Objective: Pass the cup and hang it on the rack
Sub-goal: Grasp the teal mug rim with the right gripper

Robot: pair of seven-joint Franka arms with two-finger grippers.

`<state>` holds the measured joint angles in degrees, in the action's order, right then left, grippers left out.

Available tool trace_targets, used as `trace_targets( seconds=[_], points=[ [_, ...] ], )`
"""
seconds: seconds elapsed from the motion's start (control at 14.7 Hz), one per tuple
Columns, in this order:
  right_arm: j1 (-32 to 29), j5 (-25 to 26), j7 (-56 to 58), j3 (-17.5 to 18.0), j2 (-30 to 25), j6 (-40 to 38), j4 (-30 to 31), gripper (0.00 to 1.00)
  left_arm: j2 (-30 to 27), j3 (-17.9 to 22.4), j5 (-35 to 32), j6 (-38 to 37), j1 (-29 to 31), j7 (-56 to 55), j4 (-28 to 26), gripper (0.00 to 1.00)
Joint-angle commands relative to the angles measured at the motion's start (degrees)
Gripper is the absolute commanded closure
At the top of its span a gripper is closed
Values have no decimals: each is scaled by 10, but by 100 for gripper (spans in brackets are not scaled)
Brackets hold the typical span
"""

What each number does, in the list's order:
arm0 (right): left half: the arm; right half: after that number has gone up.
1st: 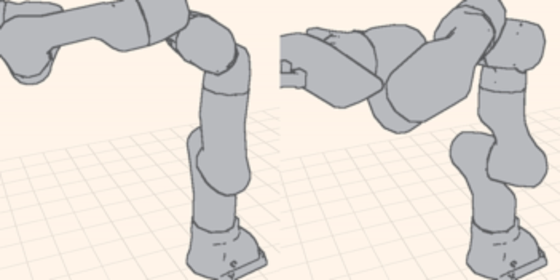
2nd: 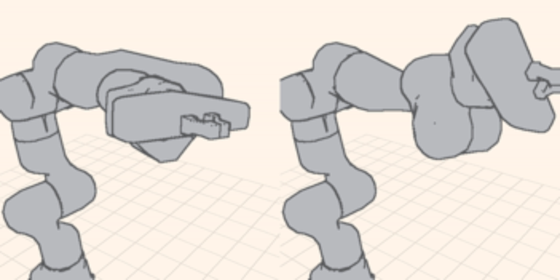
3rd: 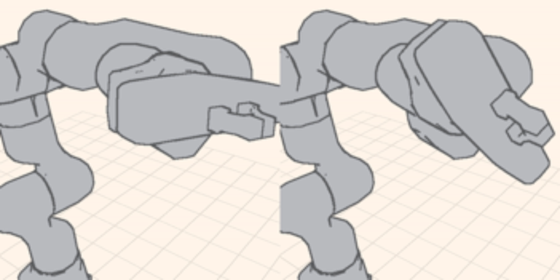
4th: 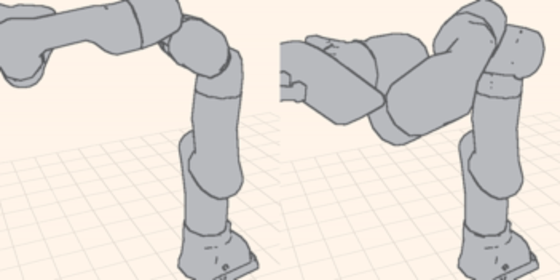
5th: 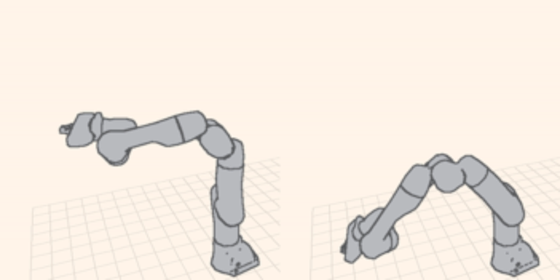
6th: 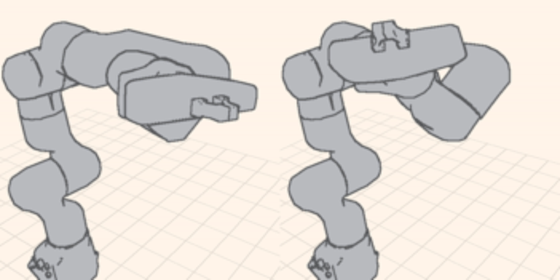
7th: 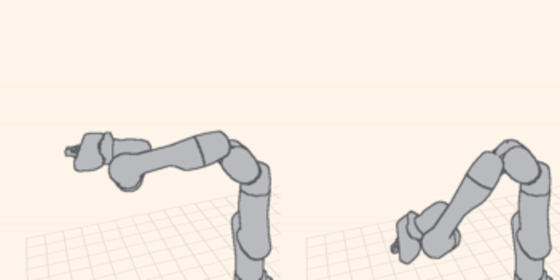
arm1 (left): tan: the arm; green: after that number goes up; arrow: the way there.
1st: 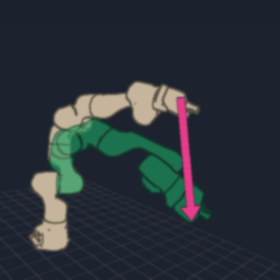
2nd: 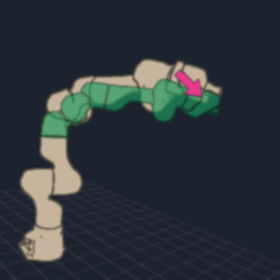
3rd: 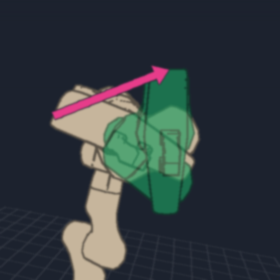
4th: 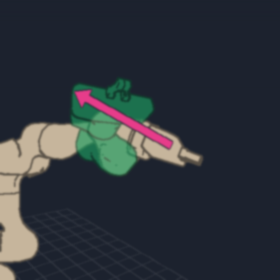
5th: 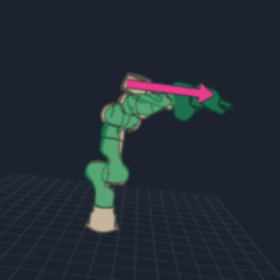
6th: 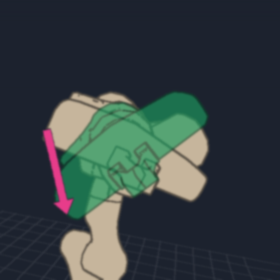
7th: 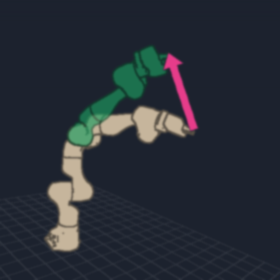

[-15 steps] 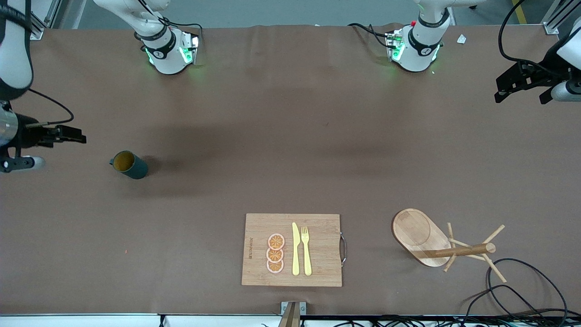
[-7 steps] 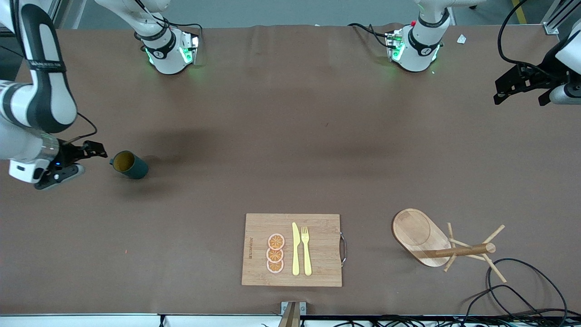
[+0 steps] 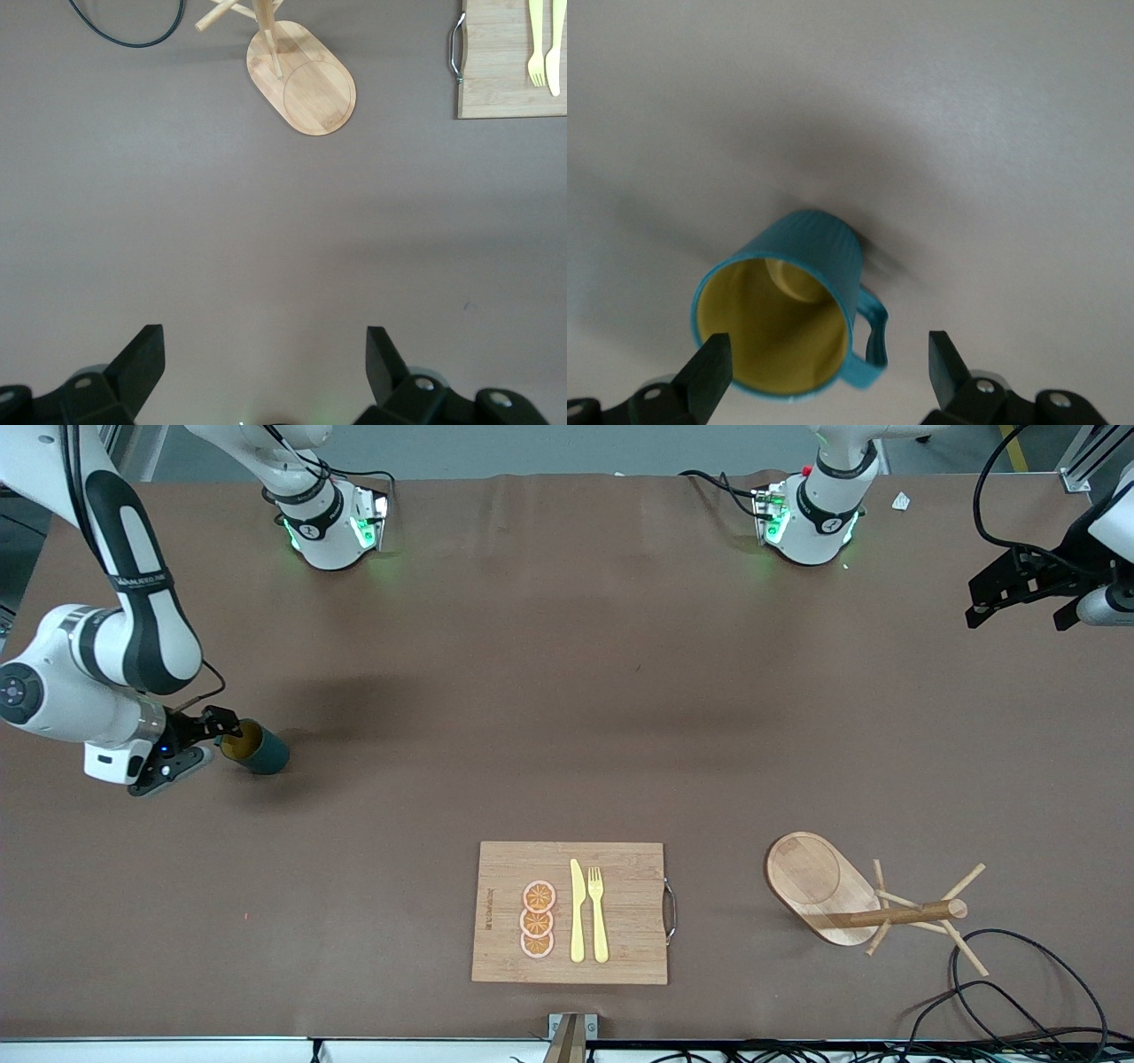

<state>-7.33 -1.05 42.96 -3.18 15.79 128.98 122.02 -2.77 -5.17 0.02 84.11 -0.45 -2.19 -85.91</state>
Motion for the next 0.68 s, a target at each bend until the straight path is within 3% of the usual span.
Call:
trace_targets(
  seconds=[0.0,0.2,0.27,0.34,0.61],
  points=[
    [3,-7,21,-1,6,23,18,20,4,-1,-5,-12,0,9,14,0],
    [4,-7,23,-1,13,29,19,55,4,0,-6,-11,1,9,14,0],
    [4,-7,27,-1,13,29,18,72,4,0,-6,-11,0,8,14,0],
    [4,-7,29,-1,13,28,18,97,4,-1,-6,-12,-2,9,13,0],
    [5,-7,24,-1,11,0,3,100,4,0,-6,-12,1,10,14,0]
  ],
)
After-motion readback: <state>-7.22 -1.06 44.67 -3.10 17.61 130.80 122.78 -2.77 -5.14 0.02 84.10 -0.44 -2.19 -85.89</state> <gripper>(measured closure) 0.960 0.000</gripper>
